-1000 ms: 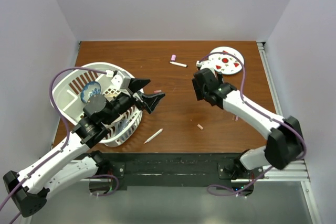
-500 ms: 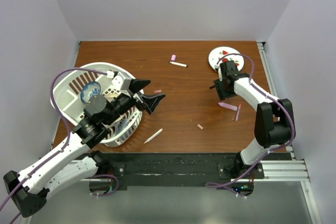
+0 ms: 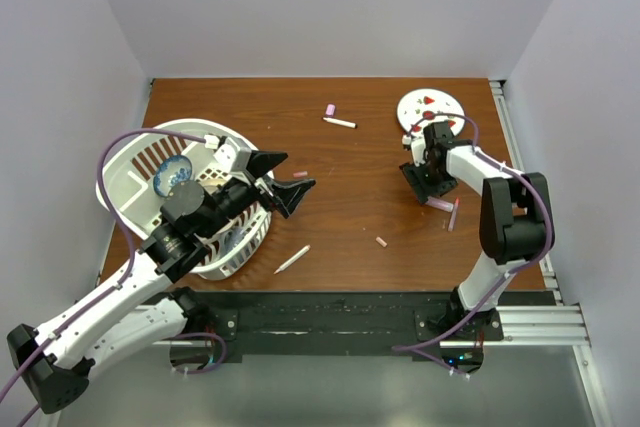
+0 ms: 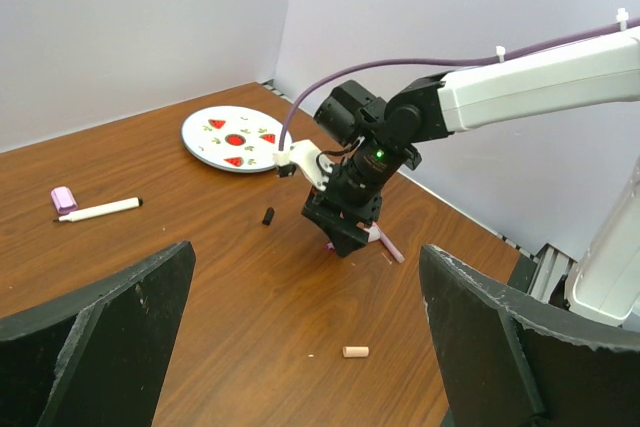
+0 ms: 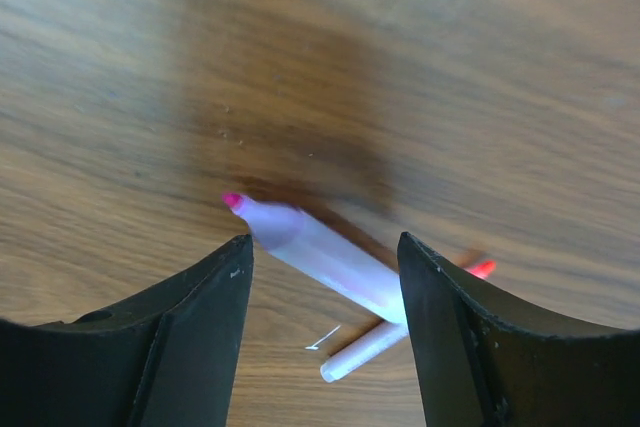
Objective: Insert the pens into the pen caps
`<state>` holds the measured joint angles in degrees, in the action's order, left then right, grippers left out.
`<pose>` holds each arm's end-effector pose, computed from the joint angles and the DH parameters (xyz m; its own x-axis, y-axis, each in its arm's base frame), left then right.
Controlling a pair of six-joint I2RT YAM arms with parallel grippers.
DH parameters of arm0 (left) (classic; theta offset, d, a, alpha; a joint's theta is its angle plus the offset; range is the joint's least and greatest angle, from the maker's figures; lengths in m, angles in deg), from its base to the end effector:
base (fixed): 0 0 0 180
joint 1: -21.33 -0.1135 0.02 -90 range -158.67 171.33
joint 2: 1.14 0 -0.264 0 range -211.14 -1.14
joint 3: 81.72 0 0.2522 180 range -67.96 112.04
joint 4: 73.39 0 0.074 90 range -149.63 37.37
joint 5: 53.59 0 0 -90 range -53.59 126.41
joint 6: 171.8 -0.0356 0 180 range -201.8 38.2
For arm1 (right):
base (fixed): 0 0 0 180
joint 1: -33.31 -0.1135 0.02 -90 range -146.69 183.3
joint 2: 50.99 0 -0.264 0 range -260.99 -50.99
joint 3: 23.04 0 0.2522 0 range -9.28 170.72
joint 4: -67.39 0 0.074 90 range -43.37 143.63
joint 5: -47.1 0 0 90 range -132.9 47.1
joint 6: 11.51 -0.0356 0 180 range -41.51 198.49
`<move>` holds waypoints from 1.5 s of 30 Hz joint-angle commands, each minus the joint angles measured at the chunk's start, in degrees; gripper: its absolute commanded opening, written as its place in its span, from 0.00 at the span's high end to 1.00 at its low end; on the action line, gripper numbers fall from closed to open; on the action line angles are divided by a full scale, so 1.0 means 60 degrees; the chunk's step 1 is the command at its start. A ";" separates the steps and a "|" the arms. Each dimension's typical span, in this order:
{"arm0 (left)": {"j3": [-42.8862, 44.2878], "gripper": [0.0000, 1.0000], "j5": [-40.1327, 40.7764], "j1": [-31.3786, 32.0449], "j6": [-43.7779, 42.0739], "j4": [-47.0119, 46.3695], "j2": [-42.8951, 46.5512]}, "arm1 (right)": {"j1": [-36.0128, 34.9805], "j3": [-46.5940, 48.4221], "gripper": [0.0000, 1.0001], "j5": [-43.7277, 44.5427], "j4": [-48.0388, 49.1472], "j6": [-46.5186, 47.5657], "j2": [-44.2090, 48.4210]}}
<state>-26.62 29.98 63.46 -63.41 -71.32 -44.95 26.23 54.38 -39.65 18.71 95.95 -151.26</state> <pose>0.1344 -0.1269 0.3632 -0.1234 -0.3111 -0.9423 0.7478 0.5950 -0.2944 0.3319 0.0392 0.1714 -0.8663 -0.4095 -0.2861 -0.3828 0.9122 -0.1464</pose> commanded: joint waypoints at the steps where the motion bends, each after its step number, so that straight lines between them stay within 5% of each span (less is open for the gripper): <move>1: -0.0108 0.00 0.0062 -0.0020 -0.0209 -0.0587 -0.0022 | 0.0065 0.0215 0.36 -0.0277 -0.0318 0.0431 -0.0032; 6: -0.0094 0.00 0.0003 -0.0020 -0.0209 -0.0587 -0.0081 | 0.0065 0.0274 0.39 -0.0292 -0.0347 0.0417 -0.0367; 16: -0.0079 0.01 0.0309 -0.0019 -0.0370 -0.0499 0.0080 | 0.0007 0.0991 0.73 -0.1273 -0.0524 -0.0051 -0.1042; 27: 0.0331 0.04 0.0852 -0.0019 -0.0283 0.0407 -0.0241 | -0.1106 0.1006 1.00 0.0174 0.0340 -0.2013 0.0258; 38: 0.0771 0.11 0.0181 -0.0005 0.1240 0.0996 -0.1354 | -0.1560 -0.0296 1.00 -0.3142 0.2579 -0.6843 0.4008; 45: 0.1135 0.18 -0.0861 0.0156 0.1535 0.0160 -0.2789 | -0.2263 -0.0854 1.00 -0.3588 0.3638 -0.8562 0.5548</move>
<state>-22.73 28.97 63.54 -56.02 -66.68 -57.67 14.13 49.90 -56.51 35.37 53.41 -121.01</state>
